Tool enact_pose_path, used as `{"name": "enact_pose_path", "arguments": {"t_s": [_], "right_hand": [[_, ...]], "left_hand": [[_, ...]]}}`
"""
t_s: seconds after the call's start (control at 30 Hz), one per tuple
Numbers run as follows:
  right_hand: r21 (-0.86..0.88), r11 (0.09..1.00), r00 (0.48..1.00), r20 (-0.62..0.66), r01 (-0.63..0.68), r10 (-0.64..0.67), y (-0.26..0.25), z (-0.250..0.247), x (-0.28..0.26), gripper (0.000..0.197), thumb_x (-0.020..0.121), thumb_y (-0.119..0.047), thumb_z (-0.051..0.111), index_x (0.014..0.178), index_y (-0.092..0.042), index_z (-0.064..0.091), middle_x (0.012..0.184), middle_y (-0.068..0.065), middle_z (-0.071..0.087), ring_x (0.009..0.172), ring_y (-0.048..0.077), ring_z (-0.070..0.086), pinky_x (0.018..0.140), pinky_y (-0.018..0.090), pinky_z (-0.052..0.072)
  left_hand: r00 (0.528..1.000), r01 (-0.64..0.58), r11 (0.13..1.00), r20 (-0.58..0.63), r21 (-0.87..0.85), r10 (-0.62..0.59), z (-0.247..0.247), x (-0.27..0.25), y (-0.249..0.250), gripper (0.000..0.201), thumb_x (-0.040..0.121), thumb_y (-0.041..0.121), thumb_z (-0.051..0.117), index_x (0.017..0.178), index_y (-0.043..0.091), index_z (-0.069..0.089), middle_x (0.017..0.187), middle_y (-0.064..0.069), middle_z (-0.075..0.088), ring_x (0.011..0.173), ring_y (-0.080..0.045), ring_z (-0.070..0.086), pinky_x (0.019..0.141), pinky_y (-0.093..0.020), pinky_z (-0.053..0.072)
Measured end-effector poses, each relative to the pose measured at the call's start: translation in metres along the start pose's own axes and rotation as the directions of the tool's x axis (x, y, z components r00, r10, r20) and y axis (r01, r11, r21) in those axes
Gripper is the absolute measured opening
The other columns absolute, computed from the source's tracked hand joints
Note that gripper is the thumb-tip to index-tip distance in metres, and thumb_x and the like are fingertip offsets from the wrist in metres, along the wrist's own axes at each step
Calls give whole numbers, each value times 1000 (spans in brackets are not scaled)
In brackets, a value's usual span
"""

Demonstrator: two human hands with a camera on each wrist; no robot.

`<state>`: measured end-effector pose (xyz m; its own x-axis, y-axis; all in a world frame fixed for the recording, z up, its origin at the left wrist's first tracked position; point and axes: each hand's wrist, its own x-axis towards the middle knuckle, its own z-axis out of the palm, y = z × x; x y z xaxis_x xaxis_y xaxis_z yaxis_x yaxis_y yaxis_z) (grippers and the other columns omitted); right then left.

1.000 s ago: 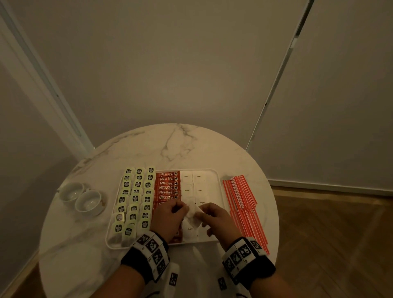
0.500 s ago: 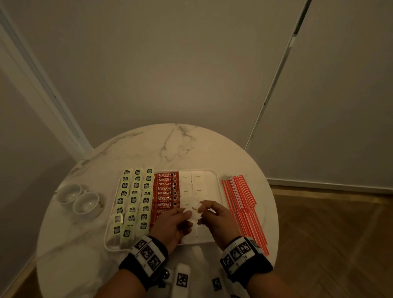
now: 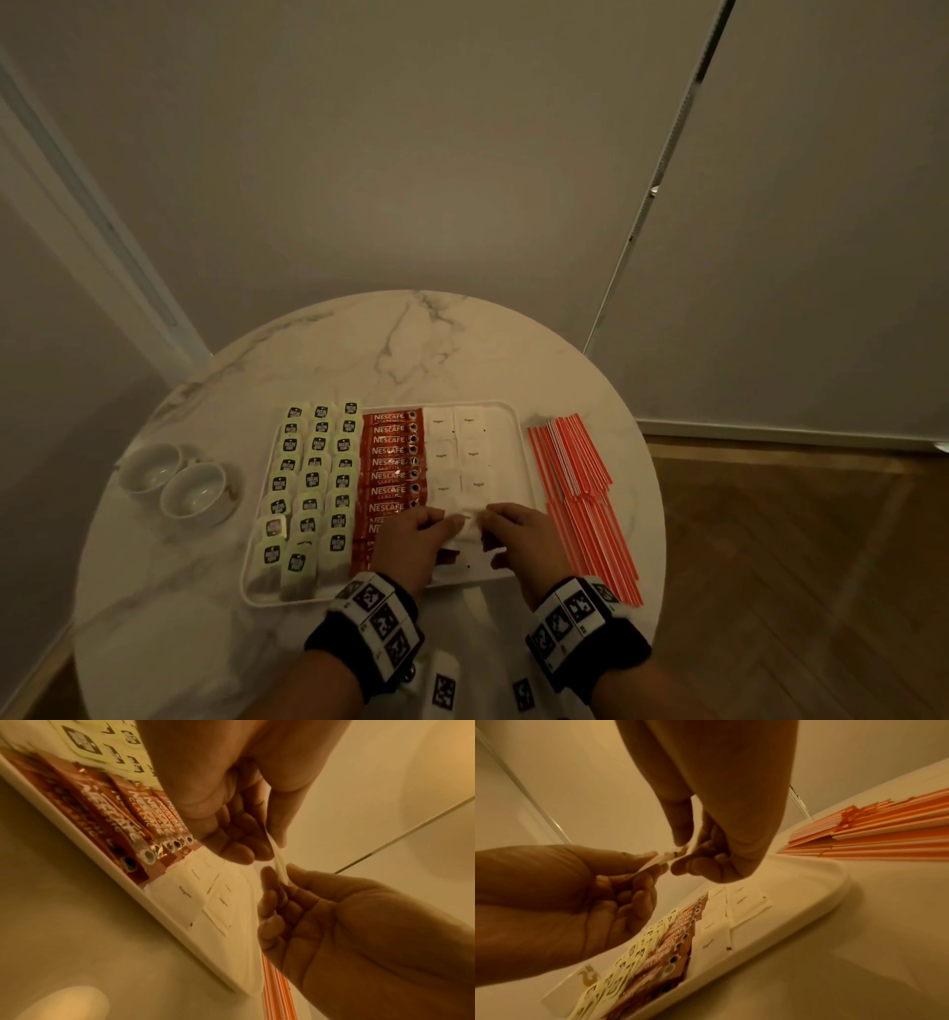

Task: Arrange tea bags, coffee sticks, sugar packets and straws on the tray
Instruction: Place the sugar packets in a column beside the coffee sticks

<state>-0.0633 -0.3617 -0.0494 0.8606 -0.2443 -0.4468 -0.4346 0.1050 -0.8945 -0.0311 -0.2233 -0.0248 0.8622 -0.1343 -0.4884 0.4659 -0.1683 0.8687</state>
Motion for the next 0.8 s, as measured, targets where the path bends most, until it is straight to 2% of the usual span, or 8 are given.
{"name": "enact_pose_path", "arguments": {"t_s": [0.1, 0.2, 0.3, 0.4, 0.53, 0.6, 0.67, 0.8], "right_hand": [[-40, 998, 999, -12, -38, 38, 10, 1, -1, 25, 83, -11, 70, 107, -10, 62, 76, 6, 68, 67, 16, 62, 61, 25, 49], [-86, 996, 999, 21, -26, 28, 13, -1, -5, 30, 81, -2, 70, 109, -6, 59, 67, 2, 65, 59, 11, 58, 59, 21, 48], [-146, 989, 998, 64, -16, 26, 14, -4, -8, 28, 82, -1, 69, 107, -8, 60, 65, 0, 64, 56, 6, 58, 57, 19, 47], [-185, 983, 1000, 9, -13, 15, 15, -10, -9, 29, 80, -1, 71, 105, -10, 61, 66, 0, 65, 55, 4, 59, 53, 15, 45], [-330, 943, 992, -127, -44, 2, 18, -21, 1, 25, 79, -7, 73, 99, -18, 63, 80, 2, 68, 70, 11, 64, 60, 22, 49], [-399, 914, 990, -143, -71, 14, 19, -24, 7, 22, 81, -10, 72, 97, -19, 61, 85, 1, 67, 78, 13, 65, 69, 26, 53], [-466, 880, 989, -149, -88, 20, 19, -25, 10, 20, 83, -11, 70, 98, -19, 60, 87, -2, 64, 79, 10, 62, 67, 21, 51], [-544, 832, 985, -169, -109, 19, 24, -22, 14, 18, 85, -11, 67, 98, -19, 58, 88, -5, 61, 79, 7, 59, 64, 16, 47]], "left_hand": [[1000, 19, 998, 0, 56, -19, 2, 3, -5, 14, 86, 17, 67, 75, 9, 65, 84, -12, 69, 71, -21, 68, 48, -17, 49], [997, 78, 997, 12, 29, -78, 2, 8, -13, 14, 84, 21, 71, 78, 8, 70, 88, -14, 71, 81, -28, 69, 70, -40, 60], [994, 109, 992, 16, 60, -111, -2, 16, -27, 12, 77, 29, 74, 73, 18, 76, 83, -6, 74, 85, -29, 69, 85, -50, 55], [994, 106, 992, -27, 66, -105, 4, 15, -28, 18, 84, 26, 69, 69, 17, 73, 80, -5, 73, 82, -25, 69, 84, -43, 54], [998, 67, 992, -24, 103, -65, 8, 5, -30, 20, 94, 20, 54, 85, 9, 69, 77, -8, 68, 66, -17, 62, 61, -27, 51], [999, -41, 963, 4, 265, 42, 5, 4, -38, 19, 95, 20, 53, 95, 13, 71, 85, -3, 68, 76, -14, 62, 71, -27, 52], [977, -206, 800, 77, 564, 198, -2, 5, -50, 20, 96, 25, 52, 103, 20, 70, 98, 5, 61, 92, -10, 56, 86, -23, 45], [870, -403, 327, 246, 855, 428, -8, 5, -65, 17, 89, 34, 59, 102, 31, 70, 100, 10, 55, 94, -11, 47, 81, -25, 42]]}}
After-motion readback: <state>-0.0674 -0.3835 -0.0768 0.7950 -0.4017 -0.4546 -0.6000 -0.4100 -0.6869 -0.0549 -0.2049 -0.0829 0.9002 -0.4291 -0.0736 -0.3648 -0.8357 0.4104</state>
